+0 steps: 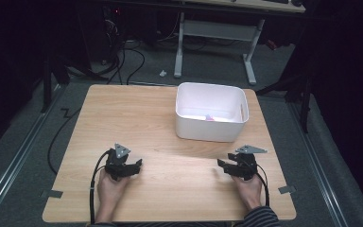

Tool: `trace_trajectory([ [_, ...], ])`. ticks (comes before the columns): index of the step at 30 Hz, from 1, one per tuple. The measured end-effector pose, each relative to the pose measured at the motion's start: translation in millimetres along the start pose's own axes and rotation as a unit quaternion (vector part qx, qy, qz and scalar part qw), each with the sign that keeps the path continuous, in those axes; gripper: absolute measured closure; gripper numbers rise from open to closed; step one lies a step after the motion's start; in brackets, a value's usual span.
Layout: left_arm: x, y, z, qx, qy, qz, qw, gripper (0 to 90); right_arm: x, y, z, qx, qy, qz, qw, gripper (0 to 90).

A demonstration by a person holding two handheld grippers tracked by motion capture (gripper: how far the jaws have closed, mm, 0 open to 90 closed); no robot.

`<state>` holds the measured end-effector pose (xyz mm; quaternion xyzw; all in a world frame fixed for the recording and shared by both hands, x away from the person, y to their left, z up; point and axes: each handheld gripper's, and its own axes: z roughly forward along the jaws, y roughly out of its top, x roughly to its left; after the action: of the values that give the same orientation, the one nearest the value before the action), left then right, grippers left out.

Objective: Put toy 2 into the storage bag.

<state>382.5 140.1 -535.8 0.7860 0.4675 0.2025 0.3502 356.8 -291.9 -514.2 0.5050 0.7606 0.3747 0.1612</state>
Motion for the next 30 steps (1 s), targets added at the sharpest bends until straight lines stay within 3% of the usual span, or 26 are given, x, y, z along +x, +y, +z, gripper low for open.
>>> trace_trajectory([
  [9, -0.1, 0.0, 0.0, 0.000, -0.001, 0.001, 1.0000, 25.6, 3.5, -3.5, 13.9, 0.011, 0.001, -0.005, 0.9999, 39.8],
  [19, -0.4, -0.1, 0.1, -0.001, -0.001, 0.002, 1.0000, 25.6, 10.7, -4.1, 20.2, 0.011, -0.013, -0.039, 0.9991, 37.8],
  [24, -0.5, -0.1, 0.1, -0.001, -0.002, 0.002, 1.0000, 25.6, 17.6, -5.5, 22.1, 0.012, -0.038, -0.070, 0.9968, 36.9],
  [30, -0.6, -0.2, 0.1, -0.001, -0.002, 0.002, 1.0000, 25.7, 17.8, -5.5, 22.4, 0.012, -0.038, -0.068, 0.9969, 36.6],
])
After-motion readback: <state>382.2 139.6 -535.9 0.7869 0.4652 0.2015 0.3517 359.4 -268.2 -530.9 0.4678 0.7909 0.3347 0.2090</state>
